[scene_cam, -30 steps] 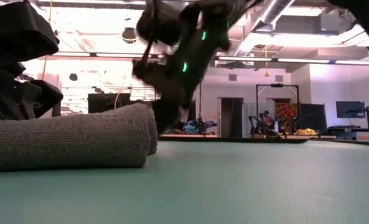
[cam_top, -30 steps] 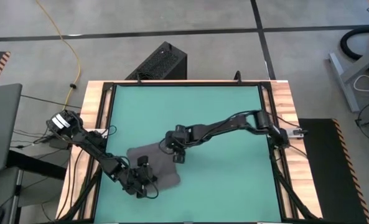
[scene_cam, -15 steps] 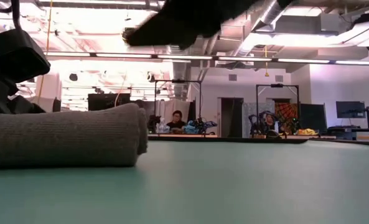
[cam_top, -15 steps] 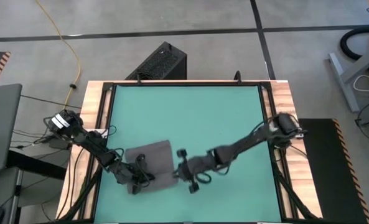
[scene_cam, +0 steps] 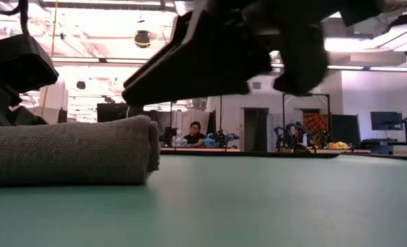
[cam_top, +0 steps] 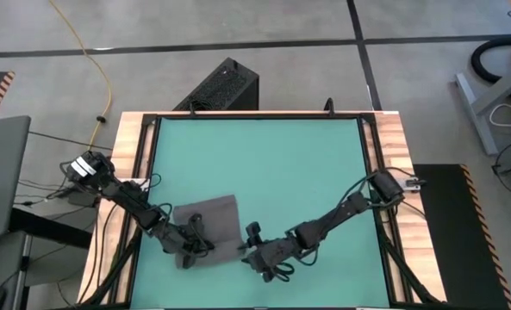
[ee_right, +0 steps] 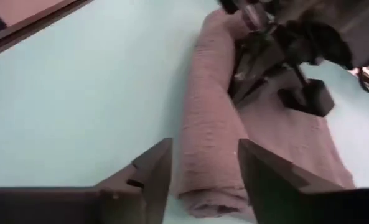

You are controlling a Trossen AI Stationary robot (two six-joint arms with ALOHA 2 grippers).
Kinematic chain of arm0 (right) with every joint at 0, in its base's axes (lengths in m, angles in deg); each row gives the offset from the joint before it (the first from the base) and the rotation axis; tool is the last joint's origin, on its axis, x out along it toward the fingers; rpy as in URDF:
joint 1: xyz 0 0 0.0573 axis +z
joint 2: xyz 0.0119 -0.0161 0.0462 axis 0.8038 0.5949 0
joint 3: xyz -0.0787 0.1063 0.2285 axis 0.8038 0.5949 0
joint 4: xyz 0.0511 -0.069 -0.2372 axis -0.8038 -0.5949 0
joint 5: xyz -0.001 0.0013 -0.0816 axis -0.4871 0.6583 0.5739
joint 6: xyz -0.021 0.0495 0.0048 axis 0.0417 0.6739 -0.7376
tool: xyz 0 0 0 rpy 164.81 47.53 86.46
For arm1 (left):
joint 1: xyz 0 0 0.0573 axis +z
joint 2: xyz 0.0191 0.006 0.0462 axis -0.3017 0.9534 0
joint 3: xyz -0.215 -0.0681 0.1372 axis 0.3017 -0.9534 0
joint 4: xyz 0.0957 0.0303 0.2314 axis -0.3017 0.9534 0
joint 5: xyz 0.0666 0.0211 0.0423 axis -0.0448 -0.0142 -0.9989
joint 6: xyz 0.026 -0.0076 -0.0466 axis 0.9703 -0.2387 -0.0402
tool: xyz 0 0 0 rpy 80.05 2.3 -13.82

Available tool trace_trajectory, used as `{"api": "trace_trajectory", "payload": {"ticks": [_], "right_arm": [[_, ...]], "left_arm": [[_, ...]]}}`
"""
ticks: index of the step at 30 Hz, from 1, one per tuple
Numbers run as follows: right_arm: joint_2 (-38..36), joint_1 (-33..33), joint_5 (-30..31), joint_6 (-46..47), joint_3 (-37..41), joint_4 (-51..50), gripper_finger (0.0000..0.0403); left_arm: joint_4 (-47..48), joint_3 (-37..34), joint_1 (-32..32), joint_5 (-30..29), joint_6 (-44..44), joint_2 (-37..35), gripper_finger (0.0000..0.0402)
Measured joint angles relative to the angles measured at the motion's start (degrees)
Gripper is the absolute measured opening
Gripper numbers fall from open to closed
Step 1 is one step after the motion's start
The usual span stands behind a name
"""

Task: Roll towel
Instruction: Roll the gray towel

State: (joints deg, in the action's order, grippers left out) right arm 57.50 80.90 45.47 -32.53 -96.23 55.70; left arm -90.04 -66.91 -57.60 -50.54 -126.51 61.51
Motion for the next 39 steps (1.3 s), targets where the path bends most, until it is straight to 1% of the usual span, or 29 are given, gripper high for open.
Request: {"api": "trace_trajectory", "payload": {"ticks": [3,5,7,13,16,18,19,21,24,25,28,31,34,36,37,39], "right_arm": [[1.51,-0.28,-0.28,0.0,0.0,0.48,0.0238],[3.02,-0.65,-0.36,-0.01,0.11,1.0,0.0251],[4.95,-1.26,-1.58,-0.02,0.09,3.06,0.0255],[9.16,-2.29,-1.39,-0.37,-0.2,7.09,0.0255],[9.66,-3.41,-2.02,2.73,-0.28,6.01,0.0245],[9.84,-4.03,-2.84,5.29,-0.33,6.15,0.0221],[9.83,-4.27,-3.86,5.8,-0.33,6.11,0.0203],[9.92,-5.01,-6.8,6.78,-0.3,6.54,0.0158],[9.78,-5.77,-10.71,9.32,-0.3,6.43,0.0076],[9.46,-6.04,-12.26,10.12,-0.27,6.17,0.0064],[8.5,-7.24,-18.36,14.4,-0.22,5.71,0.0064],[6.8,-8.87,-25.58,22.11,-0.16,3.96,0.0064],[5.74,-11.08,-35.08,32.6,-0.29,2.53,0.0064],[5.74,-12.64,-40.1,39.94,-1.21,1.34,0.0064],[5.77,-13.35,-41.7,43.03,-1.74,0.6,0.0064],[5.78,-14.51,-42.63,47.65,-2.71,-1.44,0.0064]], "left_arm": [[-0.07,0.0,0.39,0.65,0.15,-0.02,0.0],[-0.12,0.02,0.45,0.86,0.2,-0.02,0.0],[-0.13,0.02,0.45,0.86,0.14,-0.02,0.0],[0.18,0.02,0.45,1.72,-0.02,-0.78,0.0],[0.74,0.02,0.45,2.21,0.4,-2.42,0.0],[1.96,-0.13,0.45,2.47,1.52,-4.6,0.0],[2.33,-0.09,0.65,2.42,2.16,-5.84,0.0],[5.35,-0.08,0.92,2.04,2.67,-8.69,0.0],[11.61,-0.15,0.86,0.65,2.98,-13.58,0.0],[13.77,-0.15,0.87,-0.02,2.93,-15.23,0.0],[19.08,-0.14,0.89,-2.33,2.95,-20.5,0.0],[22.73,-0.11,0.94,-5.48,4.16,-24.06,0.0],[25.53,-0.07,1.9,-7.44,4.33,-25.22,0.0],[25.98,-0.07,2.72,-7.64,4.36,-25.14,0.0],[25.59,-0.07,3.15,-7.67,4.86,-25.15,0.0],[23.61,-0.07,3.61,-7.66,7.0,-25.17,0.0]]}}
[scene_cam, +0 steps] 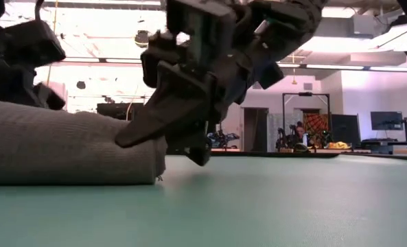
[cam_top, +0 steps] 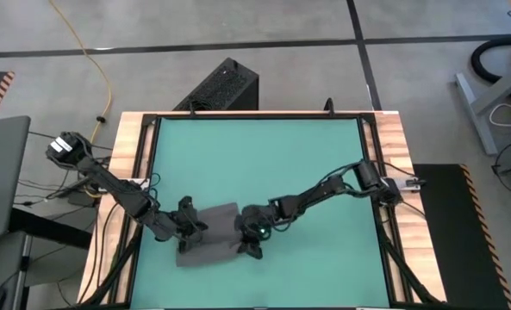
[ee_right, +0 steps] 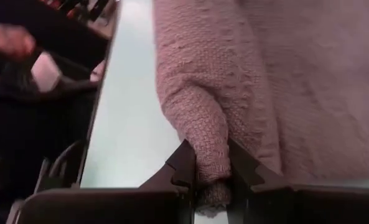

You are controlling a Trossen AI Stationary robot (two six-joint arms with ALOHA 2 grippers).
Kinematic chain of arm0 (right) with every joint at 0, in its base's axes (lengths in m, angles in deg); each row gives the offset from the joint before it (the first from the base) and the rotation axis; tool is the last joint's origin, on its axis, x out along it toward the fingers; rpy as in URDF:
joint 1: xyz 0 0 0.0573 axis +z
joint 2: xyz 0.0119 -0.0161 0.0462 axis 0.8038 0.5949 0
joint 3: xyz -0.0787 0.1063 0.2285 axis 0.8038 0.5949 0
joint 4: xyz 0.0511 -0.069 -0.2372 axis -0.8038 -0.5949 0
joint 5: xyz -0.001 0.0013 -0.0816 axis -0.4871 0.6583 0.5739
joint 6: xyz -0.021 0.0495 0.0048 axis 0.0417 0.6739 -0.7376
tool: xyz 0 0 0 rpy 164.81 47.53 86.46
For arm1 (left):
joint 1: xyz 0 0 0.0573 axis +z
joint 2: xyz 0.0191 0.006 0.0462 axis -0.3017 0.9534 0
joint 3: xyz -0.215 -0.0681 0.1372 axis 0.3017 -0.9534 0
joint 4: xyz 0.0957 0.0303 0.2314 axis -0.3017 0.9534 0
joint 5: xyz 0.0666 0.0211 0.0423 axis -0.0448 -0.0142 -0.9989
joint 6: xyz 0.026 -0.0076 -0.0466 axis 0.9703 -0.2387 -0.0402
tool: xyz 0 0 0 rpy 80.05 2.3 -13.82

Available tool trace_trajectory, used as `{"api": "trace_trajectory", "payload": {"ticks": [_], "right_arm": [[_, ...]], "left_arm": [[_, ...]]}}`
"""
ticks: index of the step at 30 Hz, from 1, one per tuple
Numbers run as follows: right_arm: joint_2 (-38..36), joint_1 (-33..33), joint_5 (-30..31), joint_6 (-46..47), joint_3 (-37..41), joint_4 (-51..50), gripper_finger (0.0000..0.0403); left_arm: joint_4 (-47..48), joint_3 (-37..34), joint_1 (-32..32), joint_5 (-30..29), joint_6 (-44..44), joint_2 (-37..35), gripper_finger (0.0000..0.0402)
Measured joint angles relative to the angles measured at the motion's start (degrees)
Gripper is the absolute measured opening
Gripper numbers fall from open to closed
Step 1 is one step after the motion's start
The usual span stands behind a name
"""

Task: Roll towel
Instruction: Roll the gray towel

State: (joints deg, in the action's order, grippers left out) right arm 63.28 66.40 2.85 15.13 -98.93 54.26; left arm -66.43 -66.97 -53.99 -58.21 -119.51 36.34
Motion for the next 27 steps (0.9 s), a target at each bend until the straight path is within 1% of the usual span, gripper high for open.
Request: {"api": "trace_trajectory", "payload": {"ticks": [4,5,8,12,15,20,23,27], "right_arm": [[0.0,-1.78,1.15,4.55,-0.75,-2.62,0.0064],[0.0,-2.12,1.21,6.06,-0.75,-2.6,0.0064],[-0.01,-3.13,1.21,9.74,-0.77,-2.76,0.0064],[-0.02,-4.06,1.3,10.68,-0.79,-2.82,0.0069],[-0.02,-4.52,0.11,11.38,-0.79,-2.29,0.0077],[-0.02,-5.01,-1.07,10.62,-0.79,-1.22,0.009],[-0.09,-5.55,-3.92,8.47,-0.98,-0.71,0.0106],[-0.2,-6.87,-11.86,7.47,-2.08,-1.04,0.0133]], "left_arm": [[-9.13,0.06,0.08,0.17,6.19,-0.13,0.0],[-10.79,0.08,-0.02,1.0,7.04,-0.13,0.0],[-11.88,0.11,-1.12,2.68,7.25,-0.13,0.0],[-9.33,0.11,-3.68,2.76,3.11,0.47,0.0],[-7.1,0.11,-5.5,2.55,-1.46,2.94,0.0],[-7.29,0.21,-7.05,2.1,-7.29,9.03,0.0],[-7.36,0.22,-7.32,2.47,-9.1,11.74,0.0],[-8.14,0.28,-7.43,3.31,-9.95,13.51,0.0]]}}
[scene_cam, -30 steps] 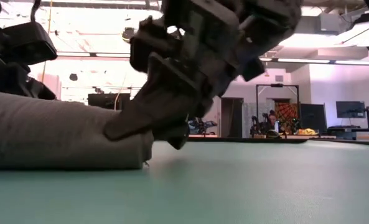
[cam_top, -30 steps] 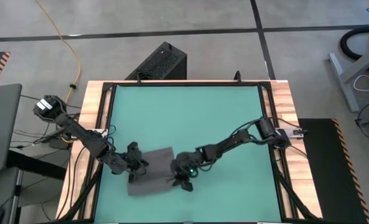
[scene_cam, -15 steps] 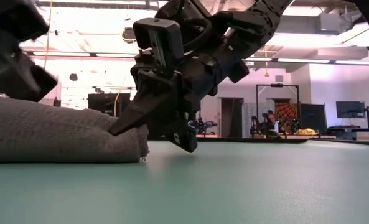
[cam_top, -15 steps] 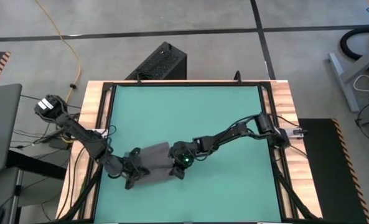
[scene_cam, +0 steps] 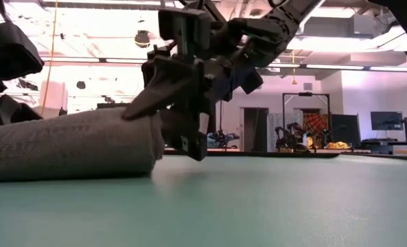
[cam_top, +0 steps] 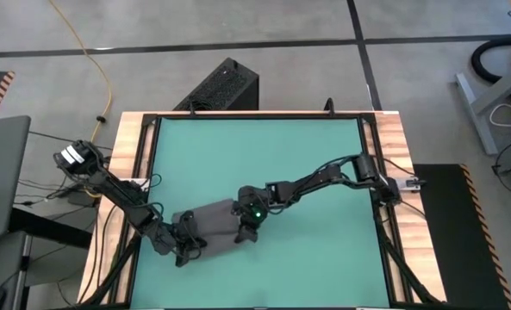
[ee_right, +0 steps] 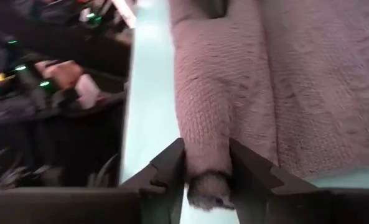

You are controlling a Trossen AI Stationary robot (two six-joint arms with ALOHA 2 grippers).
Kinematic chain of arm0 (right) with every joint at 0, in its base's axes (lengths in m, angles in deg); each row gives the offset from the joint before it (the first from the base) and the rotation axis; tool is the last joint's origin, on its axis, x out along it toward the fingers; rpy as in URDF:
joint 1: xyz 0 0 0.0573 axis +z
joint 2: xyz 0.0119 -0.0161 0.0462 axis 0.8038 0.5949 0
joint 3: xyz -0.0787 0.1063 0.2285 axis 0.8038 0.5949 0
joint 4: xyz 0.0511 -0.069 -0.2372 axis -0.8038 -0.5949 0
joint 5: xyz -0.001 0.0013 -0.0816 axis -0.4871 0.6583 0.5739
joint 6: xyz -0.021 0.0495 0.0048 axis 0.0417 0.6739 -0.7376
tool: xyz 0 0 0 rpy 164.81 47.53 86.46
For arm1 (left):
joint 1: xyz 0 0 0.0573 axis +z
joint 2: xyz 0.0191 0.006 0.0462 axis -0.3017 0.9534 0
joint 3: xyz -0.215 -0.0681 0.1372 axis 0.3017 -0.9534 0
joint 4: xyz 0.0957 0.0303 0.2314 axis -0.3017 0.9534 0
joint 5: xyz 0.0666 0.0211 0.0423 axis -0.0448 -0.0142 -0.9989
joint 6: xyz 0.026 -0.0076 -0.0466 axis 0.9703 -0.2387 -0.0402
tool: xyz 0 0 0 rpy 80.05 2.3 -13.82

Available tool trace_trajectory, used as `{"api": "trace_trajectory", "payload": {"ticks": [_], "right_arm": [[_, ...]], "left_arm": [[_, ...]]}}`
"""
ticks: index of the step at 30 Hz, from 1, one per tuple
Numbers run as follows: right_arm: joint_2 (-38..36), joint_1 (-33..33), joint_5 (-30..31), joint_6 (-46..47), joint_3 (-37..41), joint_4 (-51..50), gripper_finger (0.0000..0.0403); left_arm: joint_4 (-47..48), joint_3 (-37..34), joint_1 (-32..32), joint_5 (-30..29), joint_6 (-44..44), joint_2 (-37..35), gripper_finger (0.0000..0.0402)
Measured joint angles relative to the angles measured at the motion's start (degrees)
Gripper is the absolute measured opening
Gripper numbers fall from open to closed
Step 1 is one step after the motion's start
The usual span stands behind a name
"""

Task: Roll towel
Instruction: Roll the gray towel

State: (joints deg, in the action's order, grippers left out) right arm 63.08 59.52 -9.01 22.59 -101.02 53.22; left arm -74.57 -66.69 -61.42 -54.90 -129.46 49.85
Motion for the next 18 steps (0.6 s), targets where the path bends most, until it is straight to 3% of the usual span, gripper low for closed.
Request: {"api": "trace_trajectory", "payload": {"ticks": [5,10,13,18], "right_arm": [[-0.08,-1.72,-5.13,-1.05,-0.54,-4.81,0.0157],[-0.08,-3.29,-5.21,-4.49,-0.54,-7.26,0.0161],[-0.08,-4.22,-1.64,-7.08,-0.69,-3.34,0.0161],[-0.08,-4.73,10.37,-16.33,-3.85,-1.78,0.0159]], "left_arm": [[-0.21,0.0,0.01,0.21,0.18,0.17,0.0],[-0.01,0.0,0.02,0.32,0.18,0.2,0.0],[0.12,-0.02,0.02,0.4,0.18,0.2,0.0],[0.18,-0.07,0.02,0.61,0.18,0.22,0.0]]}}
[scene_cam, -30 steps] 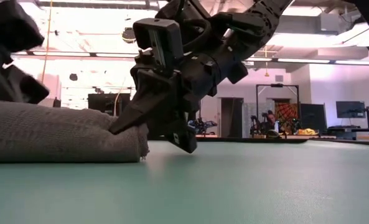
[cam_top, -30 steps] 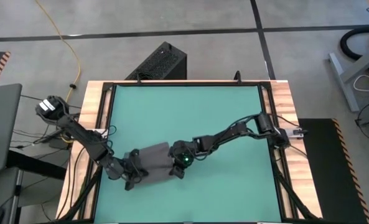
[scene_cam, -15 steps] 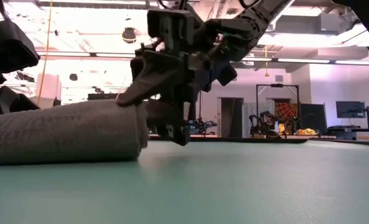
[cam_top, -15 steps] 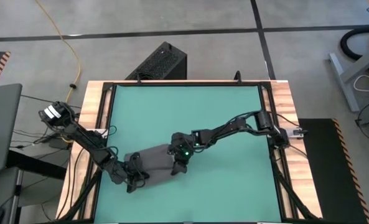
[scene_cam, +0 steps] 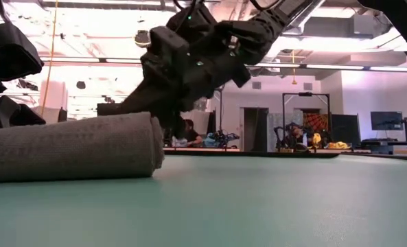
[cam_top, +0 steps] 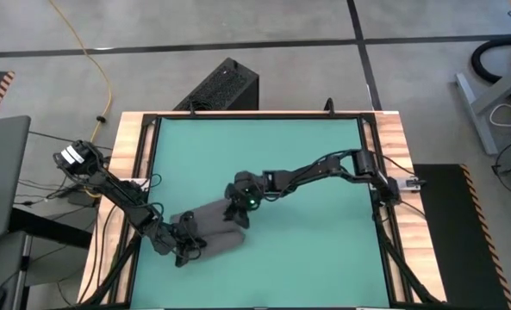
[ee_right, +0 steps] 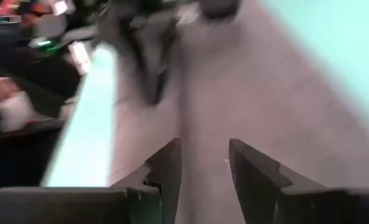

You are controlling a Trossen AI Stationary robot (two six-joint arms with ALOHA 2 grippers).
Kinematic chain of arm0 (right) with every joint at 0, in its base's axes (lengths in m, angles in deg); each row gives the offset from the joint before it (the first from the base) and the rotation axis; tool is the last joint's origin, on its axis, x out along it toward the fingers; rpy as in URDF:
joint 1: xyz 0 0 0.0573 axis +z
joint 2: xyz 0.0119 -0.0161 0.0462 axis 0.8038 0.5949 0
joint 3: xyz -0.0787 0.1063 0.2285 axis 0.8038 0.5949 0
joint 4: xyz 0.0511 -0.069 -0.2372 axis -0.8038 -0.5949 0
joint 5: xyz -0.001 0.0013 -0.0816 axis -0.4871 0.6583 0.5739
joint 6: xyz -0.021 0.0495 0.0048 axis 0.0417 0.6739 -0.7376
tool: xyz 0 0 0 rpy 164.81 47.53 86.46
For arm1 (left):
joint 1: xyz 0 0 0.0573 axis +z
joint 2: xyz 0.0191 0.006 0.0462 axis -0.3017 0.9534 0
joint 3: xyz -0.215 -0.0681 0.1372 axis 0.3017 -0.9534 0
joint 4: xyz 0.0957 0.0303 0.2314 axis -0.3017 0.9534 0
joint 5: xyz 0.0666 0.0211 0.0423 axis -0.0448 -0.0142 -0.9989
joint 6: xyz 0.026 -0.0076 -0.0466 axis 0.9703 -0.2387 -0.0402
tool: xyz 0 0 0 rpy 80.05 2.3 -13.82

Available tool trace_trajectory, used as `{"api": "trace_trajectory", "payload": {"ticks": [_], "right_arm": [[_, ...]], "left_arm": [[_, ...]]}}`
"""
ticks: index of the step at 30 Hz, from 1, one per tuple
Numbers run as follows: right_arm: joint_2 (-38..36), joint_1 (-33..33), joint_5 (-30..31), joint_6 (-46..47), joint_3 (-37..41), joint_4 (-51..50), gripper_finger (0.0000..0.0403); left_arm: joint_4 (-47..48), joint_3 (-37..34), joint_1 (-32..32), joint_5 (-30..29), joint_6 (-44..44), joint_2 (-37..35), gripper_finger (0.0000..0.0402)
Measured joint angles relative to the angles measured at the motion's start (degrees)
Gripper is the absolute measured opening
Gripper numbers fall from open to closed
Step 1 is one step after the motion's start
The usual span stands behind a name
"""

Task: Roll towel
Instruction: Roll the gray towel

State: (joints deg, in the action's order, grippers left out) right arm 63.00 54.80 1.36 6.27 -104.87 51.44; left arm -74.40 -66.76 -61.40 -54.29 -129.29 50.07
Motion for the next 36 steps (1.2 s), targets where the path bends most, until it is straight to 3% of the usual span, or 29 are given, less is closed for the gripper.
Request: {"api": "trace_trajectory", "payload": {"ticks": [4,9,15,23,36], "right_arm": [[0.0,-0.39,7.72,-6.1,-1.56,-0.15,0.0154],[0.34,-1.45,8.78,-7.83,-1.83,-0.23,0.0144],[5.94,-1.87,9.78,-7.95,-2.45,2.09,0.0128],[7.56,-1.63,20.46,-9.9,-3.93,-6.0,0.0079],[7.1,-0.22,25.87,-9.51,-3.93,-13.07,0.0019]], "left_arm": [[0.02,0.0,0.0,0.02,0.0,0.0,0.0],[0.07,0.0,0.01,0.04,0.0,0.02,0.0],[0.01,-0.04,0.07,0.13,-0.37,0.02,0.0],[0.35,-0.07,-0.41,0.68,-1.79,-0.41,0.0],[4.15,-0.11,-3.86,-5.1,-5.69,-1.53,0.0]]}}
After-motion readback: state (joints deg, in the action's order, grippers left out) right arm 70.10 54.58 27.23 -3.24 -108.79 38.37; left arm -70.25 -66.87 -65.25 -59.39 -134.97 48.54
